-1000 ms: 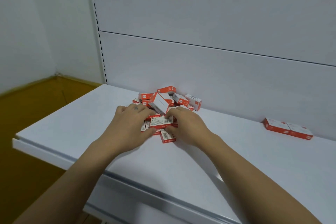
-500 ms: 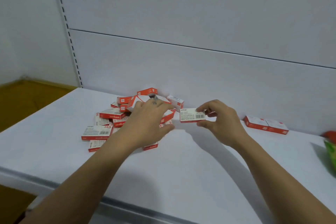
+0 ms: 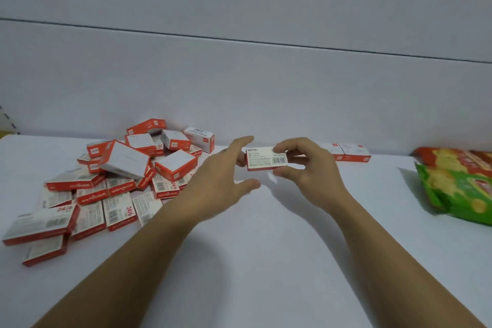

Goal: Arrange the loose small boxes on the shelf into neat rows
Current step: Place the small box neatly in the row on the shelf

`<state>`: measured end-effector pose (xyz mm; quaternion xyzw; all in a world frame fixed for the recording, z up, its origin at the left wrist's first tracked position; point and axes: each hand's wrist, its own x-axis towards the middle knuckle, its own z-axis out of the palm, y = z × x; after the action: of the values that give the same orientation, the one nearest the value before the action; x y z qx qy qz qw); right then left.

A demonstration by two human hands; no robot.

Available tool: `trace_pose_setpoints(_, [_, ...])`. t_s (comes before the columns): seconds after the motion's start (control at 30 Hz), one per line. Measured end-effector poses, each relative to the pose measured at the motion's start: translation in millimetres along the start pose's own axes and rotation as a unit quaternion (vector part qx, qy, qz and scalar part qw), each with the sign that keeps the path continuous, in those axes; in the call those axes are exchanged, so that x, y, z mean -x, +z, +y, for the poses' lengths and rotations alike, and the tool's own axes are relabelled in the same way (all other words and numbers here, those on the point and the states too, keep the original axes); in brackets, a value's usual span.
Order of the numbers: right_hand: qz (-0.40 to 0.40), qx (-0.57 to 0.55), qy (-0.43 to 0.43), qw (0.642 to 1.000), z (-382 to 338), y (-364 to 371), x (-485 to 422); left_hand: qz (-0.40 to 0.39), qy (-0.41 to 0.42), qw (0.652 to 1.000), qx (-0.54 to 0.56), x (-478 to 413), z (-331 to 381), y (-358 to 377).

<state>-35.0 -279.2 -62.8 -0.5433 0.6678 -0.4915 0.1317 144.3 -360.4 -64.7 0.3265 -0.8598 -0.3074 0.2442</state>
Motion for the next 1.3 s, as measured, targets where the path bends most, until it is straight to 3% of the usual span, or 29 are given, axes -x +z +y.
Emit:
trace_pose_setpoints(0.3, [0.013,-0.039,0.033,0.999,-2,23,2,0.098,0.029,0.993,0.063,-1,-6,3])
trace_pose_setpoints(0.43, [-0.05,-0.084,0.084,0.992,-10,24,6,0.111,0.055,0.991,0.057,-1,-8,2])
trace_pose_setpoints(0.53, [-0.086,-0.117,0.124,0.982,-18,23,10,0.108,0.089,0.989,0.048,0,-10,3])
trace_pose_setpoints(0.7, [-0.075,-0.093,0.165,0.979,-19,25,12,0.081,0.149,0.985,-0.033,0,-8,8])
trace_pose_setpoints(0.8, [-0.092,-0.155,0.17,0.969,-17,21,10,0.073,0.154,0.984,-0.042,0,-5,8])
trace_pose_setpoints(0.97, [-0.15,-0.372,0.179,0.898,-17,15,8,0.023,0.058,0.997,-0.047,2,-4,2])
trace_pose_setpoints(1.1, [-0.209,-0.481,0.178,0.832,-19,12,7,0.017,0.059,0.997,-0.037,3,-9,0])
trace_pose_setpoints(1.2, [-0.203,-0.473,0.16,0.843,-20,10,5,0.027,0.05,0.998,-0.011,3,-10,1])
trace_pose_setpoints(1.3, [-0.134,-0.426,0.188,0.875,-17,8,2,0.043,0.034,0.998,0.023,2,-10,1])
